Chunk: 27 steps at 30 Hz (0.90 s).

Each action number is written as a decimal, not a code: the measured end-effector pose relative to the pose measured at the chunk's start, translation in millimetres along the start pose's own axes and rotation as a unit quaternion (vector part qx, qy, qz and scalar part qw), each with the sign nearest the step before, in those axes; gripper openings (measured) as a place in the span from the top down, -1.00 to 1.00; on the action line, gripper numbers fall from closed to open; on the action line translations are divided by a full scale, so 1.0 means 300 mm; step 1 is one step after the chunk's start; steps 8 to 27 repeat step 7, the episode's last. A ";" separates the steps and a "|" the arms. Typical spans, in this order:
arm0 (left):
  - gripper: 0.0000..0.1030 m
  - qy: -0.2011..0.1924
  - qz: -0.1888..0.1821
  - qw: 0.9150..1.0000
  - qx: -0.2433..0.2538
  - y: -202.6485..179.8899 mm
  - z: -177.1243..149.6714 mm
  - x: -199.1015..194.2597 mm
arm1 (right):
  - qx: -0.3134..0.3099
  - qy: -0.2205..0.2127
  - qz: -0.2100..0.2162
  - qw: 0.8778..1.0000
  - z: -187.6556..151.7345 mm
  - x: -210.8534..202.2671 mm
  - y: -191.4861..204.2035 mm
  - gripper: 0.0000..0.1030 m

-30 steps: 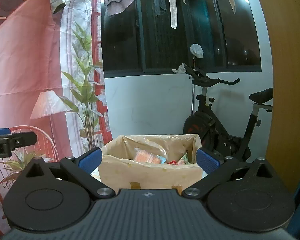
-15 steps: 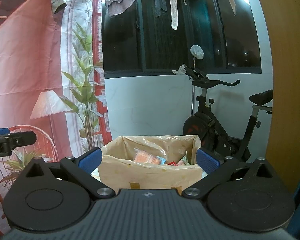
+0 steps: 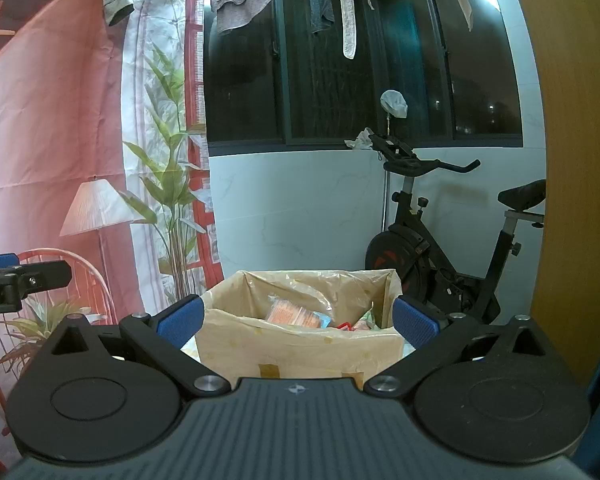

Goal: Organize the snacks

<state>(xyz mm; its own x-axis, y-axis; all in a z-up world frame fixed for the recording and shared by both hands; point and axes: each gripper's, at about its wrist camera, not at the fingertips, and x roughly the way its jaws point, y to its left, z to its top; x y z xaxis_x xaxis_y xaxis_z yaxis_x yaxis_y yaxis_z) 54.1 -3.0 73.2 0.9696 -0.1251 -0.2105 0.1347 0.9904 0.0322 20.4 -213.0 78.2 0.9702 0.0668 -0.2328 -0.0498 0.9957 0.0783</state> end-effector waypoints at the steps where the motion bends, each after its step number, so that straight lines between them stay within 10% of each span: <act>1: -0.91 0.000 -0.001 1.000 -0.001 0.001 0.000 0.001 | 0.000 0.000 0.000 1.000 0.000 0.000 0.000 -0.99; 27: -0.91 0.003 -0.005 1.000 -0.004 0.008 -0.005 0.004 | 0.000 0.001 0.000 1.000 0.000 0.000 0.000 -0.99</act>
